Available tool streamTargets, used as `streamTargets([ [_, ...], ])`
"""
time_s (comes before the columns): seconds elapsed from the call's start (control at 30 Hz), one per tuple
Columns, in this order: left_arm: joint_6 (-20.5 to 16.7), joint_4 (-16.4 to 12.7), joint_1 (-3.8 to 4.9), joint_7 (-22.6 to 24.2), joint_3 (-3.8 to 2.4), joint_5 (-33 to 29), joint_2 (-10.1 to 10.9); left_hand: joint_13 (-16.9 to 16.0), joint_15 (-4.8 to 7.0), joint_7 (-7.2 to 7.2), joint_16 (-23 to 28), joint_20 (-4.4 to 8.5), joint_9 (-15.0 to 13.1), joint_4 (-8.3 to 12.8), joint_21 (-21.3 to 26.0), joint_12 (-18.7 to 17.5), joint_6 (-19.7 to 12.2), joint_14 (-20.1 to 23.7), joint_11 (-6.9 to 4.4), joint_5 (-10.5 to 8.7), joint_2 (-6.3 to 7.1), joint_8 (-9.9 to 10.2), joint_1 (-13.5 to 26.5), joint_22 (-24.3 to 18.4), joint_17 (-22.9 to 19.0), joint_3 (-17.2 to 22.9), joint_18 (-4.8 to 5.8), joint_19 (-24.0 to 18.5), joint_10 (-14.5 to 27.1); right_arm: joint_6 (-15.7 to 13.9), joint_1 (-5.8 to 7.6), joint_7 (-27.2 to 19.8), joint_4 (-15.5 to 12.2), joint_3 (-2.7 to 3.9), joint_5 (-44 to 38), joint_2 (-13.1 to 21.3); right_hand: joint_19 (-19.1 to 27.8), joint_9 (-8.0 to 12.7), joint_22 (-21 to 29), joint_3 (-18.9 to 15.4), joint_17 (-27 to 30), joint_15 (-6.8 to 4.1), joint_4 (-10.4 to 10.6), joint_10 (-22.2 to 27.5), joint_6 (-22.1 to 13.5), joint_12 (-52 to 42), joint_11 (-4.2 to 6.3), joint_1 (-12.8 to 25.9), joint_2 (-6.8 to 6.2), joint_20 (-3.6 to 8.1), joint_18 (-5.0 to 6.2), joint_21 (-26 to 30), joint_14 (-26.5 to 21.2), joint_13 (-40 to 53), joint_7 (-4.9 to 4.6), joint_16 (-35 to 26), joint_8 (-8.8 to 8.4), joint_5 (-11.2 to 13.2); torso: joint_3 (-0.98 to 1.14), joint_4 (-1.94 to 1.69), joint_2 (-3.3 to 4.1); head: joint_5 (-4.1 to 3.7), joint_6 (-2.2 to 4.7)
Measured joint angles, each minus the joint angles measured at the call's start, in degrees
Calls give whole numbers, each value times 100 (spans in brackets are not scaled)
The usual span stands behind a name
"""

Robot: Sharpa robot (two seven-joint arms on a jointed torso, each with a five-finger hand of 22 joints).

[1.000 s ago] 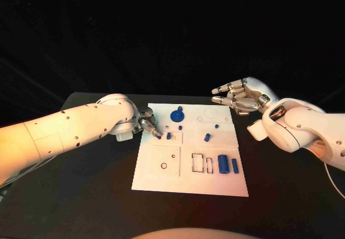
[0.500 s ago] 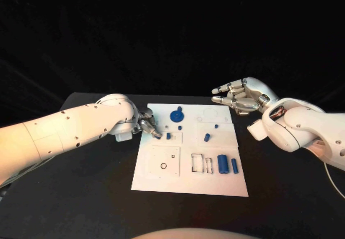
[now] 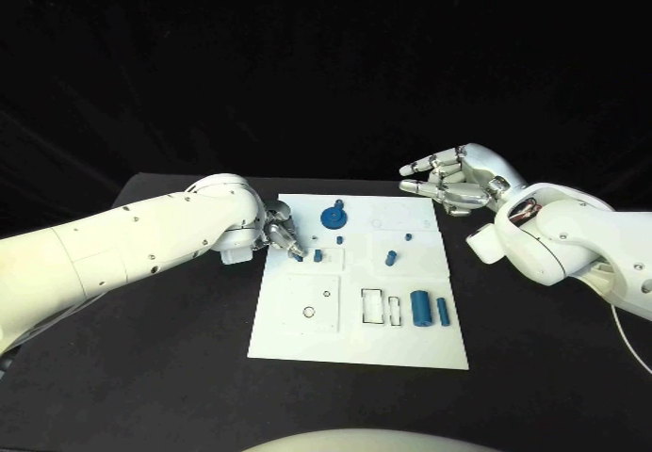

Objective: Assemble the parts on the task board

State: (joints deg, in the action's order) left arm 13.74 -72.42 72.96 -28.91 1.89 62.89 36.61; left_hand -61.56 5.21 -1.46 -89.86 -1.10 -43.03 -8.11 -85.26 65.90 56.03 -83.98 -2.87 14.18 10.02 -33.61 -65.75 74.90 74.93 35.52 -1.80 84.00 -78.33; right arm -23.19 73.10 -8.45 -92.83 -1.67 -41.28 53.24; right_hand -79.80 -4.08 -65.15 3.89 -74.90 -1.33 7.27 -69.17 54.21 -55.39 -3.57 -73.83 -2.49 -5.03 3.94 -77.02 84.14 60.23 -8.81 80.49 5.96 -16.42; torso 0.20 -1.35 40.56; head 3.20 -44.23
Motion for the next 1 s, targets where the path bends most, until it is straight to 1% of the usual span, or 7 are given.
streamTargets([
  [0.1,11,17,3,-30,2,-5,-18,-44,43,35,0,36,-6,52,-32,37,50,0,-10,0,-23,-1,124,0,0,-30,1,3,-50,0,-1,0,-3,0,1,3,0,0,0,0,-1,0,0,0,0,0,0,0,0,0,0,0,0,0,0,0,0,0,0,0,0,-4,-7],
  [0.17,19,25,5,-49,2,-6,-29,-71,43,34,0,38,-7,155,-32,46,52,0,-20,1,-34,-3,203,0,0,26,1,5,-60,0,-1,0,-4,0,1,5,0,0,0,0,-4,0,0,0,0,0,0,0,0,0,0,0,0,0,0,0,0,0,0,0,0,-8,-8],
  [0.23,24,31,7,-66,2,-7,-39,-94,43,54,0,38,-6,167,-32,69,74,0,-34,1,-67,-10,248,0,0,39,1,5,-74,0,-1,0,-6,0,1,6,0,0,0,0,-5,0,0,0,0,0,0,0,0,0,0,0,0,0,0,0,0,0,1,0,0,-10,-9],
  [0.33,29,43,9,-94,2,-8,-54,-102,43,65,0,38,-1,295,-32,89,100,0,-42,0,-20,-10,310,0,-1,119,1,5,-82,0,-1,0,-8,0,2,8,0,0,0,0,-5,0,0,0,0,0,0,0,0,0,0,0,0,0,0,0,0,0,2,1,0,-15,-12],
  [0.6,45,68,15,-166,-1,-18,-87,-101,43,84,0,38,23,325,-32,89,126,0,-42,-1,-78,-14,403,0,-1,117,0,5,-83,0,1,0,-16,0,3,14,0,0,9,0,-4,0,0,0,1,0,0,0,0,0,0,0,0,-7,1,0,0,0,2,1,0,-21,-22],
  [0.7,47,82,15,-191,-1,-21,-101,-101,62,94,0,38,36,353,-56,89,177,-19,-52,-1,-52,-30,521,0,-1,95,1,5,-92,-1,1,0,-21,0,3,16,0,0,9,0,-4,0,0,0,3,0,0,0,0,0,0,0,0,-7,3,0,0,0,2,-1,0,-25,-23],
  [1.0,39,108,11,-272,7,-14,-125,-137,83,191,0,58,89,136,-83,89,349,1,-74,11,-4,3,828,0,-2,-377,1,-16,-114,-1,0,-8,-31,0,5,22,0,0,16,-65,-3,21,18,21,-32,0,-21,0,0,0,0,24,-21,-25,9,0,23,-35,2,-3,-1,-29,-30],
])
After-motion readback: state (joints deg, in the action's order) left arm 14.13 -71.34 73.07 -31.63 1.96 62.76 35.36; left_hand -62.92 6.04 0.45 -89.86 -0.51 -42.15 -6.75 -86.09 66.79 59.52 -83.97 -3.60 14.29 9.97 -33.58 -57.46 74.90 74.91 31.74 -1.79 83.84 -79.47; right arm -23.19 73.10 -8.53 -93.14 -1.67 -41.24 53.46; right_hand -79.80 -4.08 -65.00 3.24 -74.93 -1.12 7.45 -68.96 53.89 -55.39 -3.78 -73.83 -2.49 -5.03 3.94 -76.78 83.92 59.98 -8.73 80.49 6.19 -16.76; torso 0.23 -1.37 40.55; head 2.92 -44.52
